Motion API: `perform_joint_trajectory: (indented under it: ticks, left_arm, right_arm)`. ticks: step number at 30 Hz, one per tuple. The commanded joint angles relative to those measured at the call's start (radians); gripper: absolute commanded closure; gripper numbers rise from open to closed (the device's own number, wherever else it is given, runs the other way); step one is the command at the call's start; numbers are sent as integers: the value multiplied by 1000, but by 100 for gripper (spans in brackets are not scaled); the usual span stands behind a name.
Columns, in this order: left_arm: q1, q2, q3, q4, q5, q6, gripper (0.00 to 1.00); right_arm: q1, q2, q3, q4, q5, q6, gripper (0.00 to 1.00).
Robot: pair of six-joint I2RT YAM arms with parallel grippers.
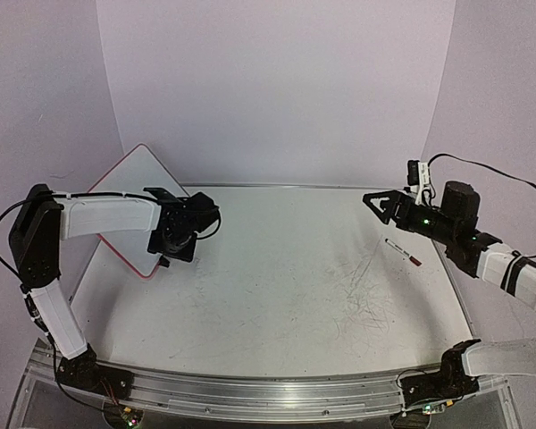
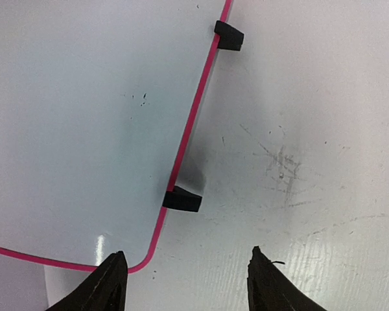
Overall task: Write a sentence on the whiteboard
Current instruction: Move the whiteboard to the center of the board.
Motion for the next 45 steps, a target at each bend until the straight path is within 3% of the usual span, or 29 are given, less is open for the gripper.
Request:
perform_joint_trajectory:
  ticks: [1, 6, 11, 18, 26, 40, 45]
  left_arm:
    - [4, -54, -15, 73, 11, -251, 29]
    - [4, -88, -66, 94, -21, -548, 30]
    - [7, -114, -147, 104, -47, -862, 40]
    - [11, 1, -94, 108, -27, -1041, 36]
    - [12, 148, -39, 111, -21, -1104, 36]
    - [43, 215, -22, 117, -115, -1100, 38]
    - [47, 227, -10, 127, -145, -1078, 45]
  right_arm:
    - [22, 13, 28, 64, 22, -12, 2]
    - [25, 6, 19, 64, 33, -21, 2]
    - [25, -4, 2, 76, 36, -26, 2]
    - [26, -8, -13, 78, 33, -52, 2]
    - [26, -28, -16, 78, 17, -65, 2]
    - [25, -104, -3, 61, 3, -79, 2]
    - [26, -156, -7, 60, 143, -17, 2]
